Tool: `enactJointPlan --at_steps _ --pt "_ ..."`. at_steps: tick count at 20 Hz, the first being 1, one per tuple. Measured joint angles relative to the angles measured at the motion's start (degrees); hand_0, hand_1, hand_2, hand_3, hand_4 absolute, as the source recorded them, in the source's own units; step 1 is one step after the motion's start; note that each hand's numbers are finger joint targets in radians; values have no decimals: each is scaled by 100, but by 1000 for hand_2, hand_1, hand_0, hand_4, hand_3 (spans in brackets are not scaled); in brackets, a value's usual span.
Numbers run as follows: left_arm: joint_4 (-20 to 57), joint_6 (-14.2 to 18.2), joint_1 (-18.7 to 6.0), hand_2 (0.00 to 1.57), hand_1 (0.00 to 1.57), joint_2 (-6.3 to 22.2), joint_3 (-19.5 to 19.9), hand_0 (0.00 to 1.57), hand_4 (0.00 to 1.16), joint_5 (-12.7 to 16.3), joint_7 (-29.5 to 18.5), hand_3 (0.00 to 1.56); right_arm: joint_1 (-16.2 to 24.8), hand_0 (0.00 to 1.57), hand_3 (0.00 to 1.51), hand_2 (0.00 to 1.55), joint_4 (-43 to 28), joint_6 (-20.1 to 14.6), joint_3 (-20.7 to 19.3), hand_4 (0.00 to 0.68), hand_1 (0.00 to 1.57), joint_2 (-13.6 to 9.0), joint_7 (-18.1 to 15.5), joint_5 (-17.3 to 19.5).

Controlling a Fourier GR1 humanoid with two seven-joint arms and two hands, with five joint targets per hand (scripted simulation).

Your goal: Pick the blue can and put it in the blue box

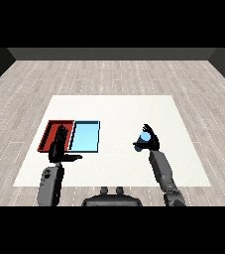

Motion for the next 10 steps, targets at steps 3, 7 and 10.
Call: enactJointPlan --at_steps 3,7,10 --pt "0 -2 116 0 0 -71 -55 0 0 -24 -96 0 6 1509 1430 1482 -111 -365 8 591 1509 28 22 76" --pt "-18 11 111 0 0 -105 -90 0 0 -27 -102 0 -39 1533 1454 1487 -271 -553 110 597 1533 -27 255 164" --pt "-153 38 195 0 0 -113 -145 0 0 -92 -85 0 -166 1500 1434 1469 -138 -646 164 596 1500 -35 245 257"
